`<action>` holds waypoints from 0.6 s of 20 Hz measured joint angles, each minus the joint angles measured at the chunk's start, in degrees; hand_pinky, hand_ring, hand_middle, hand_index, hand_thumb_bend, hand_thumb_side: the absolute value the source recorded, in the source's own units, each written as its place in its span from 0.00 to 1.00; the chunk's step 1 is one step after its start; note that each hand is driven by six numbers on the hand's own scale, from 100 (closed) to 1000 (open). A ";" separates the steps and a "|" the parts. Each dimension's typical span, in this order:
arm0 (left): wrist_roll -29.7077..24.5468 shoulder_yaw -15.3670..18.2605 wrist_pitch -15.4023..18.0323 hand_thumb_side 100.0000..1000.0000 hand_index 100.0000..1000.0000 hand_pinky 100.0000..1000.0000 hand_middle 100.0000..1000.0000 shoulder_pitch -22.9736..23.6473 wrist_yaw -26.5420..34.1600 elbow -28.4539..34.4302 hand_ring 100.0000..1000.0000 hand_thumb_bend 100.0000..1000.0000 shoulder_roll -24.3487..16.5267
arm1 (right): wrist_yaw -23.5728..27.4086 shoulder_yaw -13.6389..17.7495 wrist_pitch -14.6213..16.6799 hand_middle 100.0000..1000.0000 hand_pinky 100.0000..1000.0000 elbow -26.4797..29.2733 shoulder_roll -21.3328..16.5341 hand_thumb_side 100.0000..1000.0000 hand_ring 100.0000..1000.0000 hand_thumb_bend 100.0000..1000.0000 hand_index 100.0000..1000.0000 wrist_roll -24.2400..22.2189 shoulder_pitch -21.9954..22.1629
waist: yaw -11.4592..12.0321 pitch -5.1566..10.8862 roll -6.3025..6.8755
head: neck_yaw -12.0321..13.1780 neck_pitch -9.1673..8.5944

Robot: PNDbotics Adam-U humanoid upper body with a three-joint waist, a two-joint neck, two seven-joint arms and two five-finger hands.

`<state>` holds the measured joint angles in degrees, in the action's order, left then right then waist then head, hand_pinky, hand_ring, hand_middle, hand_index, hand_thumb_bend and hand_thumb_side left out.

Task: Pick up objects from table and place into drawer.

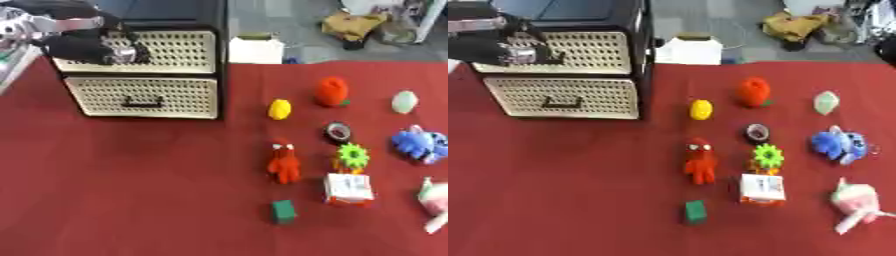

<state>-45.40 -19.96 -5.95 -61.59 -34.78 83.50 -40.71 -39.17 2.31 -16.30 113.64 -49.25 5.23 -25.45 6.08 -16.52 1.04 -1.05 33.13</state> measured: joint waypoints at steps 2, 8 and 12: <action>-0.23 0.00 0.27 1.00 0.89 0.00 0.00 -0.03 0.00 -0.15 0.00 0.28 0.01 | 0.01 -0.17 -0.02 0.75 0.66 0.00 0.00 1.00 0.76 0.00 0.81 0.02 0.00 | 0.00 0.00 0.00 | 0.00 0.00; -1.49 -0.01 1.28 1.00 0.92 0.00 0.00 -0.33 0.23 -0.90 0.00 0.50 0.04 | 0.04 -0.21 -0.06 0.75 0.66 0.00 0.00 1.00 0.76 0.00 0.81 0.07 0.00 | 0.00 0.00 0.00 | 0.00 0.04; -3.37 -0.04 2.36 0.98 0.92 0.00 0.00 -0.41 0.37 -1.46 0.00 0.61 0.06 | 0.21 -0.22 -0.06 0.75 0.66 0.00 0.00 1.00 0.76 0.00 0.81 0.08 0.00 | -0.04 0.00 -0.01 | -0.02 0.08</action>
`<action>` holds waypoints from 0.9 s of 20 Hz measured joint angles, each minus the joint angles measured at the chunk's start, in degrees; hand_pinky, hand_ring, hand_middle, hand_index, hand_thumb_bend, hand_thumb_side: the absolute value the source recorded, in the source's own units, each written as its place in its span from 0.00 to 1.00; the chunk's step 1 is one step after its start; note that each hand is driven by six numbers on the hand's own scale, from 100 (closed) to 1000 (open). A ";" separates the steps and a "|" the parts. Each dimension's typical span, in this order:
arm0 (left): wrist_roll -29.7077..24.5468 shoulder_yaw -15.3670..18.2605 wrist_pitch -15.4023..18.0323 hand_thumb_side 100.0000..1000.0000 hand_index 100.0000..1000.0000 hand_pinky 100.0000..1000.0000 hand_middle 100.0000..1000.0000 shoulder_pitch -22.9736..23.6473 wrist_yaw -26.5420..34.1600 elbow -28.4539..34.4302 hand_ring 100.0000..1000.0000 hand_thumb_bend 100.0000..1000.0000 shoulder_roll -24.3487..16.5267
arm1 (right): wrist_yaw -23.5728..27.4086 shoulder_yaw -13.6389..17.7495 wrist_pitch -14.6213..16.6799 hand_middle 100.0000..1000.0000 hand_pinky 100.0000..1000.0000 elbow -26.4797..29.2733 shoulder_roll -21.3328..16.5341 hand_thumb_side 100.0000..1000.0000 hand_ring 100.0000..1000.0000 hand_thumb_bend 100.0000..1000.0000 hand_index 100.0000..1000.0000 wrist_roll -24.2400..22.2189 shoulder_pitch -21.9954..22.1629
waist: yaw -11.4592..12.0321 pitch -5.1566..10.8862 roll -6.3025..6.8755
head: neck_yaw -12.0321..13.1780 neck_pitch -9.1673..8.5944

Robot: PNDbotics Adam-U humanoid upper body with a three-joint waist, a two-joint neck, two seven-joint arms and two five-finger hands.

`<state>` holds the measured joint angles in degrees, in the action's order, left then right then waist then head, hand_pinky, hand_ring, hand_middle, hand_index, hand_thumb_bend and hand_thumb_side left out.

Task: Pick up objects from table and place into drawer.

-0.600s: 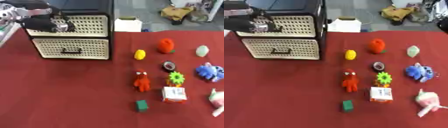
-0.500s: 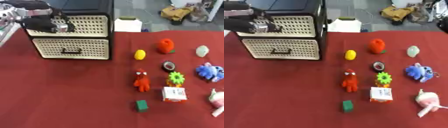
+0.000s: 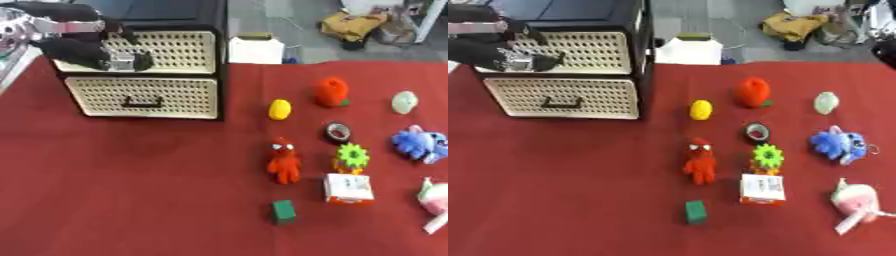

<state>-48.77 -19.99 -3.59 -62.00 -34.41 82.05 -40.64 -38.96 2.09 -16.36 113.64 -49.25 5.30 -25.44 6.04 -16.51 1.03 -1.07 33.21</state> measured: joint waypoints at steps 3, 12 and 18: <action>-1.31 -0.02 0.71 0.95 0.92 0.00 0.00 -0.01 -0.01 -0.35 0.00 0.68 0.10 | 0.06 0.00 0.00 0.75 0.66 0.00 0.00 1.00 0.76 0.00 0.81 0.02 0.02 | -0.04 -0.08 -0.10 | -0.05 0.03; -2.89 -0.30 1.45 1.00 0.89 0.00 0.00 -0.13 -3.07 -1.19 0.00 0.94 0.42 | 0.29 0.04 0.25 0.75 0.66 0.00 0.00 1.00 0.76 0.00 0.81 0.61 0.11 | -0.09 -1.41 -0.45 | -0.26 0.22; -1.08 -0.29 0.48 1.00 0.89 0.00 0.00 -0.13 -7.32 -0.97 0.00 1.00 0.44 | 0.51 0.05 0.21 0.75 0.66 0.00 0.00 1.00 0.76 0.00 0.80 1.24 0.25 | -0.28 -2.50 -0.54 | -0.05 -1.27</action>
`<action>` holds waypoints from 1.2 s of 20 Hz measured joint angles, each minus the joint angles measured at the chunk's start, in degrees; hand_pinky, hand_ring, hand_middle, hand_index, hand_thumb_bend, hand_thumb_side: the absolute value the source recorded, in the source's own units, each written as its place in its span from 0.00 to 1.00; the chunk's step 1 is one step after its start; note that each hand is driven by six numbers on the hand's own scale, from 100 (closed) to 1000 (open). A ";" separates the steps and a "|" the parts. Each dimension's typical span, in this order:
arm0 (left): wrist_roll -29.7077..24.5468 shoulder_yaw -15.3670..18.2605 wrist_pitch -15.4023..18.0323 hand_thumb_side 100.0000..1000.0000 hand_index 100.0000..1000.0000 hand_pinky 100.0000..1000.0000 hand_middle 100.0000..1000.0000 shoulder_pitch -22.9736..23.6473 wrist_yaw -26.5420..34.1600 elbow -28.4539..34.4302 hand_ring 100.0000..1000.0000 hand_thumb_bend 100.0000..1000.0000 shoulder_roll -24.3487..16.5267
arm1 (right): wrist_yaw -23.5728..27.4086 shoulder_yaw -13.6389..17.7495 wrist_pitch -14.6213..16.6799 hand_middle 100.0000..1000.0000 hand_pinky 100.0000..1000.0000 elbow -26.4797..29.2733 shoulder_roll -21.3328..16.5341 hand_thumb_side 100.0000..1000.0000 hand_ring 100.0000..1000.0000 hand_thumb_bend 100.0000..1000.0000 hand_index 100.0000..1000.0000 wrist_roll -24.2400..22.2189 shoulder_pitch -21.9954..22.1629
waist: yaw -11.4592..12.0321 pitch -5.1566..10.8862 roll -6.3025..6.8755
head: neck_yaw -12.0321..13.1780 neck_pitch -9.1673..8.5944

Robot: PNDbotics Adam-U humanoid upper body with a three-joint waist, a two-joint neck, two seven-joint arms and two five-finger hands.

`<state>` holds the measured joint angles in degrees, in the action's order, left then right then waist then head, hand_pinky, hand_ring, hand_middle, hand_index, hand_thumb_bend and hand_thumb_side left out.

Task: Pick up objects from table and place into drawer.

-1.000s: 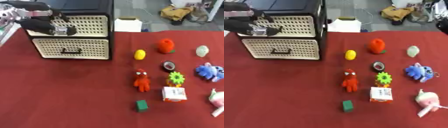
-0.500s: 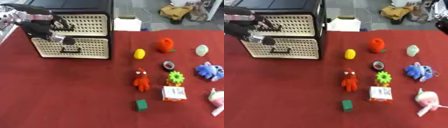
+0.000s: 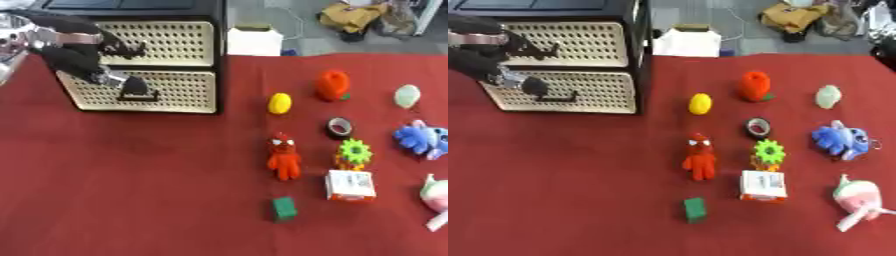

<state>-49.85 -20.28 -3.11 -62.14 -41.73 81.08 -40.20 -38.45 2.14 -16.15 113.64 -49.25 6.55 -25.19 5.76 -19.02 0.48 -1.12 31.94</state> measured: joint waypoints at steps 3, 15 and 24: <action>0.68 0.03 -0.12 1.00 0.89 0.00 0.00 -0.32 -0.64 0.03 0.00 1.00 0.02 | 0.20 0.00 -0.05 0.75 0.66 0.00 0.00 1.00 0.75 0.00 0.80 0.11 0.00 | 0.03 -0.40 -0.11 | 0.00 -0.35; 0.76 1.09 -0.59 1.00 0.93 0.00 0.00 -1.91 -3.46 1.75 0.00 0.96 0.02 | 0.35 0.00 -0.28 0.74 0.66 0.00 0.00 1.00 0.75 0.00 0.80 0.35 -0.02 | 0.13 -1.21 -0.23 | 0.01 -0.86; 0.33 1.54 -0.52 1.00 0.91 0.00 0.00 -2.35 -4.40 2.47 0.00 0.95 0.02 | 0.43 -0.03 -0.29 0.74 0.66 0.00 0.00 1.00 0.75 0.00 0.80 0.32 -0.06 | 0.30 -1.28 -0.24 | -0.02 -1.10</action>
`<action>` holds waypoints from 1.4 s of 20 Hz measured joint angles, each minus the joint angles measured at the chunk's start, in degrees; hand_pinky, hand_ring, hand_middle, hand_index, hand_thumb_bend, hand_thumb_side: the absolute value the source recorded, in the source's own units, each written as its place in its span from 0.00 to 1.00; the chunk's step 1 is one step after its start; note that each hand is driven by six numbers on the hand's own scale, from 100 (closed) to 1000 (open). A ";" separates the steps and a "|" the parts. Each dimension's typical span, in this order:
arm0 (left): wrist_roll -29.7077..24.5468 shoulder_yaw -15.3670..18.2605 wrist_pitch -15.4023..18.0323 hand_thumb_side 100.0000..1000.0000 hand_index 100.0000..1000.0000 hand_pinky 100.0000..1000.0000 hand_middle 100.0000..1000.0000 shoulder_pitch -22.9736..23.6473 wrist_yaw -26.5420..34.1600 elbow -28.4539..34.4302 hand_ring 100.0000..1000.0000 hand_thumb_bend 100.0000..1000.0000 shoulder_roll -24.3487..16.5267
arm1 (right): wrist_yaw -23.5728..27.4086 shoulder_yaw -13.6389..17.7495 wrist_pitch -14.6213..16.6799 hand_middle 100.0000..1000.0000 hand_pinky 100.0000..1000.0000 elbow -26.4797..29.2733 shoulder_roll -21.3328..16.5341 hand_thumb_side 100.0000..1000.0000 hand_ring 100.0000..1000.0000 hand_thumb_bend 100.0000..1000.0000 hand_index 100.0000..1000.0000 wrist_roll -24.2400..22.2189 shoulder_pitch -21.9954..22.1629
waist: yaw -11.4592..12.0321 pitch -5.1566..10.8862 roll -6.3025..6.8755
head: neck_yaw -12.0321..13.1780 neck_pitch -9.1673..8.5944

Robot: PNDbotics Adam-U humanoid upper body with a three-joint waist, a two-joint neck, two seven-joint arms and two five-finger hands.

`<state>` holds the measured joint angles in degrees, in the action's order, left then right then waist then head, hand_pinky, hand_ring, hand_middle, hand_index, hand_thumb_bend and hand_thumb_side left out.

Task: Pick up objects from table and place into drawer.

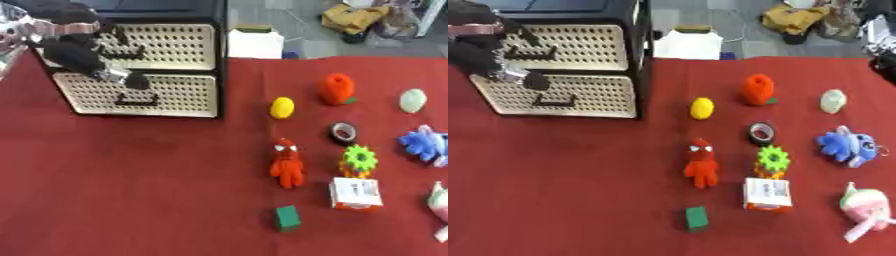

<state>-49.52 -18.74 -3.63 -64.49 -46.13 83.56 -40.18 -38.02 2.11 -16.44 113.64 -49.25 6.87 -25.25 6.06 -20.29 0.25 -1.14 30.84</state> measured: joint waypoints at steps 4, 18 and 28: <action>-0.75 -0.02 0.26 1.00 0.91 0.00 0.00 -0.05 -1.23 -0.21 0.00 0.96 0.00 | 0.02 -0.01 0.01 0.74 0.66 0.00 0.00 1.00 0.75 0.00 0.80 -0.01 -0.19 | -0.02 -0.01 0.00 | 0.00 -0.20; -2.07 -1.75 1.62 1.00 0.90 0.00 0.00 -0.36 -4.90 -5.04 0.00 0.97 1.51 | 0.26 -0.01 0.01 0.74 0.66 0.00 0.00 1.00 0.75 0.00 0.80 0.00 -0.42 | -0.46 -0.07 -0.02 | 0.08 -0.75; -1.59 -1.93 1.93 1.00 0.86 0.00 0.00 -0.72 -6.82 -7.35 0.00 0.93 2.28 | 0.29 -0.02 0.00 0.74 0.66 0.00 0.00 1.00 0.75 0.00 0.80 0.01 -0.42 | -0.74 -0.08 -0.01 | 0.34 -1.18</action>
<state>-51.11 -20.67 -1.70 -65.21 -52.96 76.20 -37.90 -37.72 2.10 -16.44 113.64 -49.25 6.87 -25.67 5.32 -20.37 0.24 -0.80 29.66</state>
